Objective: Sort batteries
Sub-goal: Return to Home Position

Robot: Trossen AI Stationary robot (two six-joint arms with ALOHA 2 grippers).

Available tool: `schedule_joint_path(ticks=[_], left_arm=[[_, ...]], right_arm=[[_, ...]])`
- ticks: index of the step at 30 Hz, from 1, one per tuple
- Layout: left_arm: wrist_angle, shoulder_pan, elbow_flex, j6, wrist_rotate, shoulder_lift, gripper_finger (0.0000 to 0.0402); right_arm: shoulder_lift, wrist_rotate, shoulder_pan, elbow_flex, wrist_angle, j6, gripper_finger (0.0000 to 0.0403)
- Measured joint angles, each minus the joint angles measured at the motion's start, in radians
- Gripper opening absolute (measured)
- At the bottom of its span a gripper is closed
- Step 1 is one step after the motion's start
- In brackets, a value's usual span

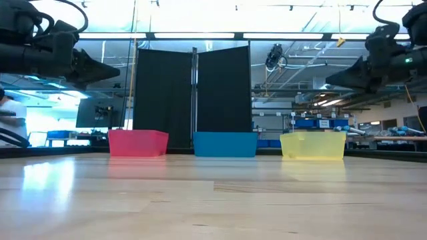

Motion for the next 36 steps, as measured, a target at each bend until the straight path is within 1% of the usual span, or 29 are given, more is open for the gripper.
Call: schedule_joint_path(ticks=[4,11,20,36], left_arm=[[0.002,0.000,0.000,-0.001,-0.015,0.000,0.0014],[0.003,0.000,0.000,-0.001,-0.015,0.000,0.0014],[0.019,0.000,0.000,-0.001,-0.019,0.000,0.0014],[0.022,0.000,0.000,-0.001,-0.017,0.000,0.0014]], right_arm=[[0.009,0.037,-0.025,0.012,-0.036,-0.001,0.0018],[0.010,0.038,-0.033,0.012,-0.036,-0.058,0.0017],[0.010,0.038,-0.033,0.012,-0.035,-0.060,0.0023],[0.011,0.038,-0.033,0.012,-0.033,-0.059,0.0020]])
